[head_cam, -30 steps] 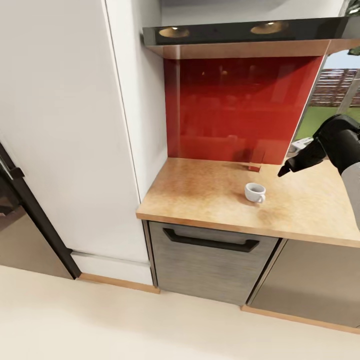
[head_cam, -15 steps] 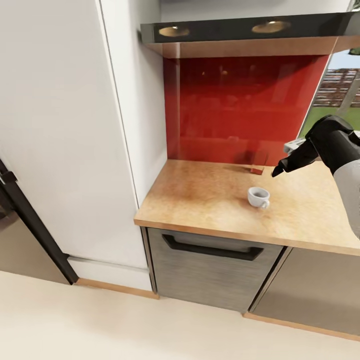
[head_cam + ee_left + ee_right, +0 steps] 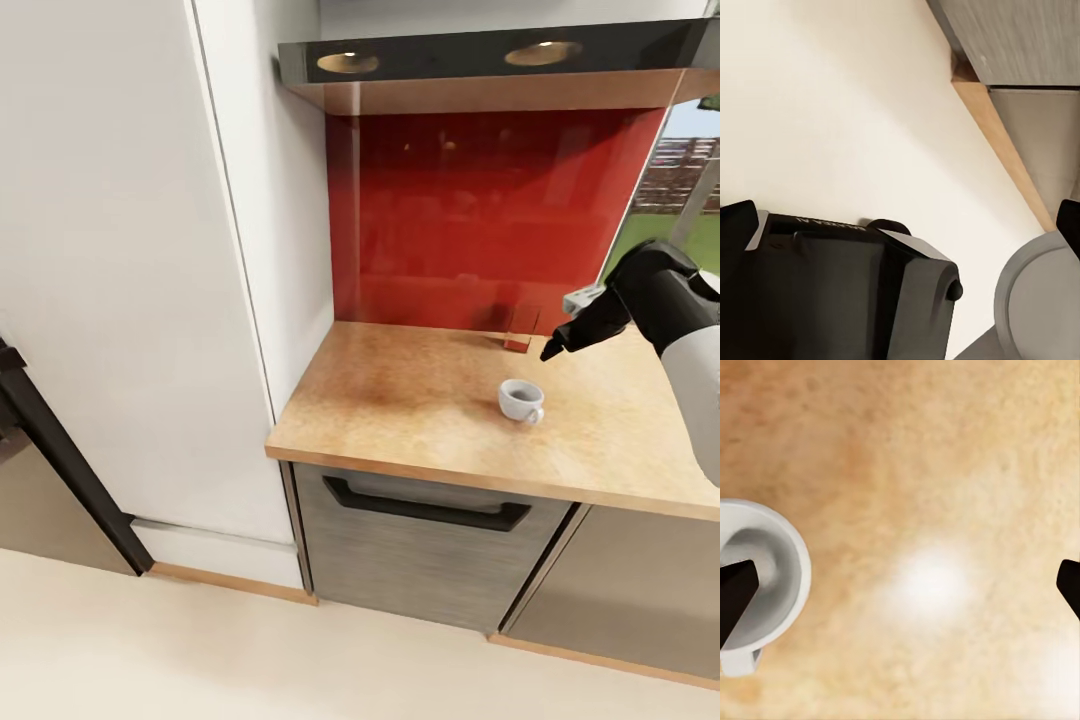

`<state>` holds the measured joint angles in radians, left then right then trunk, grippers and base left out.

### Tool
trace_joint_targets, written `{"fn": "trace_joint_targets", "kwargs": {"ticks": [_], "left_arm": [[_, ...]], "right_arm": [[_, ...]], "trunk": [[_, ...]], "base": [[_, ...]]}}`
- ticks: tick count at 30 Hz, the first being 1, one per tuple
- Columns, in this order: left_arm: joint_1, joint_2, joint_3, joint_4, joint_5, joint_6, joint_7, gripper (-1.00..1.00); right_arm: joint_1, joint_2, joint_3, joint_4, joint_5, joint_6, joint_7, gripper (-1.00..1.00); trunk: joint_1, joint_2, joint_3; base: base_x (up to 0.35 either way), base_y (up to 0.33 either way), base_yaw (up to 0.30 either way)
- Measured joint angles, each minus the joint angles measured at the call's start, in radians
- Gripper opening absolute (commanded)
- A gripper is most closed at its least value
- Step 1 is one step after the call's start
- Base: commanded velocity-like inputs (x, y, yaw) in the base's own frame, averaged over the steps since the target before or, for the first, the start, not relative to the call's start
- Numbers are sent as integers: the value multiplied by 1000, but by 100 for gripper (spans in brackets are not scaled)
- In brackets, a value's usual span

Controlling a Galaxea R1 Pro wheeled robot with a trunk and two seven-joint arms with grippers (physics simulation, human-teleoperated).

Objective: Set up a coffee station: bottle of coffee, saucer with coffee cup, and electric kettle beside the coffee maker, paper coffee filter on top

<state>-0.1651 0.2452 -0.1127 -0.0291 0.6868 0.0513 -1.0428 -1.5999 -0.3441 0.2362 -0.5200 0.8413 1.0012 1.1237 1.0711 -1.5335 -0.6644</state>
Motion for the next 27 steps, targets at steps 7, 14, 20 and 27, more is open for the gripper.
{"fn": "trace_joint_targets", "kwargs": {"ticks": [7,14,20,27], "left_arm": [[0,0,0,0,0,0,1,100],[0,0,0,0,0,0,1,100],[0,0,0,0,0,0,1,100],[0,0,0,0,0,0,1,100]], "right_arm": [[56,-4,-1,0,-2,-9,-5,100],[90,-5,-2,-3,-4,-43,-8,100],[94,-5,-3,-6,-5,-47,-6,100],[94,-4,-4,-7,-5,-47,-6,100]], "trunk": [[0,0,0],[0,0,0],[0,0,0],[0,0,0]], "base": [[1,0,0],[9,0,0],[104,0,0],[47,21,0]]}}
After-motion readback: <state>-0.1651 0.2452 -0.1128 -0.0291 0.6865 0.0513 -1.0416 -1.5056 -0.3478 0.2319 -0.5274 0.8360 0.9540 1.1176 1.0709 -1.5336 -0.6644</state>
